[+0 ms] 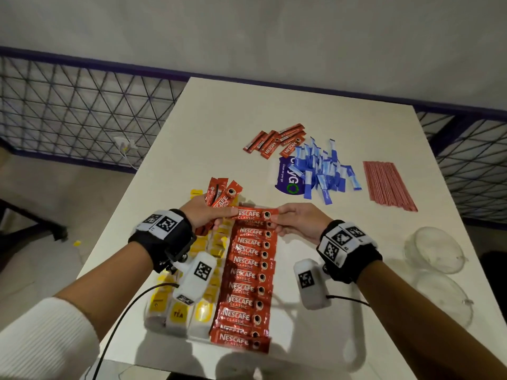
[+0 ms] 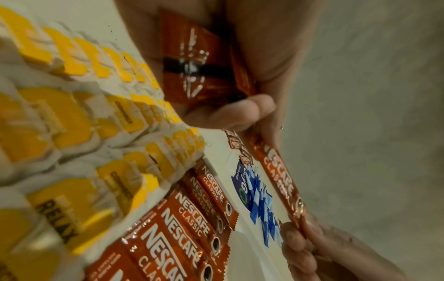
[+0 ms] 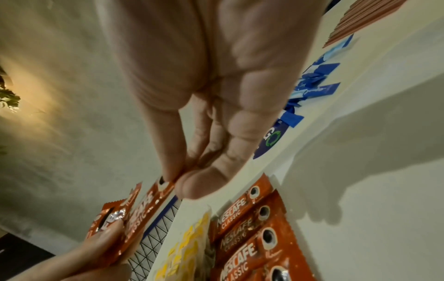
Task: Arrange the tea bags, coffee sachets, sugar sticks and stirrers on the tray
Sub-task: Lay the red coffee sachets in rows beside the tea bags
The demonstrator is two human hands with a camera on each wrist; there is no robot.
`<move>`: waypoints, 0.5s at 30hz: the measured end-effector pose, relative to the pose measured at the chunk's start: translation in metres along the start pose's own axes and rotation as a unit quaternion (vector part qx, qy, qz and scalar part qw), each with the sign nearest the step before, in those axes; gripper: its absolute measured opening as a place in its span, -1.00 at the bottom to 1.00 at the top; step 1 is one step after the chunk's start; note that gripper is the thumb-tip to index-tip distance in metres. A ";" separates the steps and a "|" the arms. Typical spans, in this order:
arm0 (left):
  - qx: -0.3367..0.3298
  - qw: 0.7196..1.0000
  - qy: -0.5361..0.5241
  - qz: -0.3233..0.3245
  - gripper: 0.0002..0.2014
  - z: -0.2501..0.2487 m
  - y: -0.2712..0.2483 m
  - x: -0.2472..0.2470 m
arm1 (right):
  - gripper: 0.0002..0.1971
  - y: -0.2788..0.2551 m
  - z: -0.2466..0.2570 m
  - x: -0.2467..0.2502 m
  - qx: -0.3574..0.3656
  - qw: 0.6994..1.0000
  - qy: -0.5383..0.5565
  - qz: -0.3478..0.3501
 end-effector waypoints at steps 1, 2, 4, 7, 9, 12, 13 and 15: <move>0.002 1.000 0.002 -0.008 -0.66 0.000 0.001 0.000 | -0.94 0.001 -0.002 0.002 0.000 1.000 0.007 -0.011; 0.005 1.000 0.006 -0.019 -0.66 -0.001 0.001 0.002 | -0.93 0.003 -0.003 0.006 0.000 1.000 0.015 -0.026; 0.010 0.999 0.010 -0.037 -0.68 -0.001 0.004 0.007 | -0.93 0.007 -0.008 0.015 -0.004 0.998 0.026 -0.063; 0.027 0.998 -0.006 -0.054 -0.75 0.001 0.009 0.016 | -0.90 0.012 -0.021 0.024 -0.031 0.994 0.035 -0.098; 0.036 0.998 0.004 -0.046 -0.73 0.001 0.012 0.020 | -0.86 0.015 -0.031 0.027 -0.055 0.991 0.041 -0.117; 0.034 0.998 0.024 -0.038 -0.68 -0.002 0.019 0.026 | -0.87 0.018 -0.040 0.028 -0.083 0.986 0.033 -0.141; 0.035 0.998 0.031 -0.036 -0.68 -0.003 0.022 0.027 | -0.89 0.019 -0.042 0.027 -0.088 0.985 0.029 -0.146; 0.036 0.998 0.045 -0.027 -0.69 -0.005 0.024 0.027 | -0.93 0.019 -0.045 0.024 -0.096 0.983 0.022 -0.155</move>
Point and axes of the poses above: each hand's wrist, its own y-axis towards the middle knuckle, its own x-axis out of the back of the hand, z = x × y, the point moved 9 cm from there along y, towards the middle knuckle, and after that the axes turned 7 degrees about -z, right-handed, at the moved point
